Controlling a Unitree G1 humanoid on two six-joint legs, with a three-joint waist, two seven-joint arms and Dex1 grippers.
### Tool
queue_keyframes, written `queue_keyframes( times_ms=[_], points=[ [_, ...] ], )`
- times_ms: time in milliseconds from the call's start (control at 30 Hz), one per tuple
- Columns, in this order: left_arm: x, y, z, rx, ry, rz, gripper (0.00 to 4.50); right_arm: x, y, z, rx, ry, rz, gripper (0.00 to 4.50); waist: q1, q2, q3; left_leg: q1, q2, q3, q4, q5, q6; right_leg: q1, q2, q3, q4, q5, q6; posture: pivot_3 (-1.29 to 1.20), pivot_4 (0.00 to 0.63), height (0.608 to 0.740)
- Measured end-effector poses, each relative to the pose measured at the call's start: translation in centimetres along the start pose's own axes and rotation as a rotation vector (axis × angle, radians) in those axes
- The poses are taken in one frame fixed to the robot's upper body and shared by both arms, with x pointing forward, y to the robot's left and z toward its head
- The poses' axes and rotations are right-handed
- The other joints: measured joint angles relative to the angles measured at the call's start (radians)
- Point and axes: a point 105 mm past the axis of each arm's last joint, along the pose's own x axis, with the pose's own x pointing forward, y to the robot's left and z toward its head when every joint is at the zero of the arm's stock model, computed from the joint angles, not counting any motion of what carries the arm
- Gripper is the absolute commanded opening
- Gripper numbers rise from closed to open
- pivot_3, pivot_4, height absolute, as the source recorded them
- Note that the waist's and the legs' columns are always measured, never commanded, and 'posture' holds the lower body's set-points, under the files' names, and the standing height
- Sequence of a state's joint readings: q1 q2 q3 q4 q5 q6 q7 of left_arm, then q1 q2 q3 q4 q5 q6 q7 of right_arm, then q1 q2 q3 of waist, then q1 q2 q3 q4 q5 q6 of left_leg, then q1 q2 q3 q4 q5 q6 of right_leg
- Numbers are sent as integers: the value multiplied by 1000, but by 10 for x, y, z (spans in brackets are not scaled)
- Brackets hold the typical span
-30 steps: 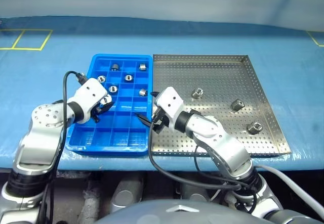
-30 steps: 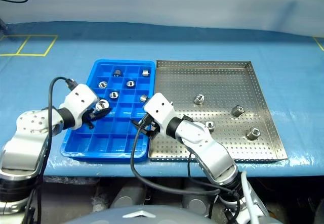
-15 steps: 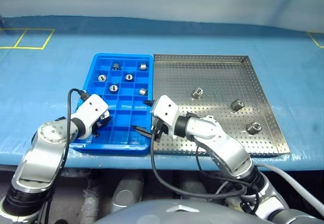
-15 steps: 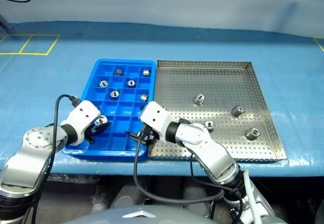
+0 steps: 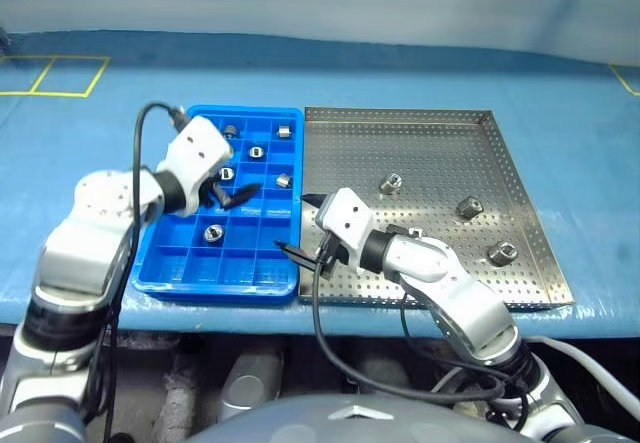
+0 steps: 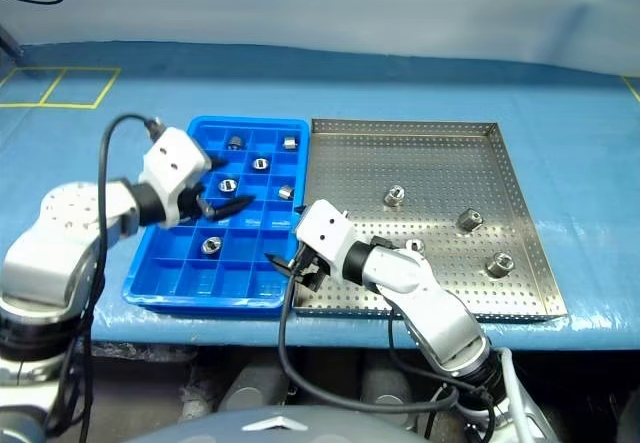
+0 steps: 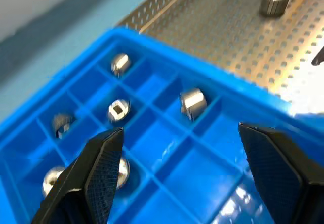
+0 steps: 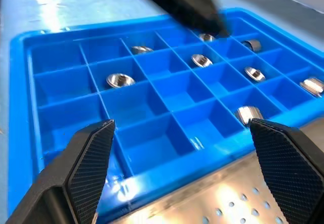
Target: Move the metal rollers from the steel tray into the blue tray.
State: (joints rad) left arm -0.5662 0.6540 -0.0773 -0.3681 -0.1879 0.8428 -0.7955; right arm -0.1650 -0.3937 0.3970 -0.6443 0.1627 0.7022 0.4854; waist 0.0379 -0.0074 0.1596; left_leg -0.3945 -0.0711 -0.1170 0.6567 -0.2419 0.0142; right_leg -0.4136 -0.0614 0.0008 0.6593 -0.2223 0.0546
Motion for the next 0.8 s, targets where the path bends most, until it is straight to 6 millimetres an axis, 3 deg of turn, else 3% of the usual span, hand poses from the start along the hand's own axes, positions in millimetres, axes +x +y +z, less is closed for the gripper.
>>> queue_keyframes(
  times_ms=[100, 167, 300, 467, 633, 800],
  points=[
    [30, -1, 25, 48, -81, -104, 4038, -11, -2, -5, -2, 20, -36, 4500, -17, 0, 0, 0, -1, 2, 0, 0, 1, 0, -1, 2, 0, 0, 0, -57, 150, 740],
    [56, -9, 31, 103, -99, -194, 4038, -20, -3, -9, 1, 36, -68, 4500, -26, 0, 0, -1, -2, 2, 0, -1, 2, -1, -1, 2, -1, 0, 0, -110, 150, 740],
    [109, -39, 33, 139, -109, -370, 4038, -37, -8, -19, 11, 81, -161, 4500, -55, 0, 0, -3, -2, 4, 3, -3, 6, -1, -2, 3, -1, 0, 1, -170, 150, 740],
    [146, -64, 23, 176, -50, -473, 4038, -48, -10, -22, 31, 96, -240, 4500, -109, 0, 0, -3, -2, 8, 3, -5, 9, -2, -2, 6, -1, 0, 3, -251, 150, 740],
    [168, -77, -1, 210, 35, -459, 4038, -59, -20, -28, 49, 126, -385, 4500, -142, 0, 0, -3, -2, 11, 6, -8, 15, -2, -2, 9, -1, 1, 6, -295, 150, 740],
    [172, -74, -21, 238, 98, -426, 4038, -76, -38, -39, 67, 177, -568, 4500, -166, 0, 0, -2, -2, 12, 7, -9, 15, -1, -2, 11, -1, 0, 13, -311, 150, 740]
  ],
)
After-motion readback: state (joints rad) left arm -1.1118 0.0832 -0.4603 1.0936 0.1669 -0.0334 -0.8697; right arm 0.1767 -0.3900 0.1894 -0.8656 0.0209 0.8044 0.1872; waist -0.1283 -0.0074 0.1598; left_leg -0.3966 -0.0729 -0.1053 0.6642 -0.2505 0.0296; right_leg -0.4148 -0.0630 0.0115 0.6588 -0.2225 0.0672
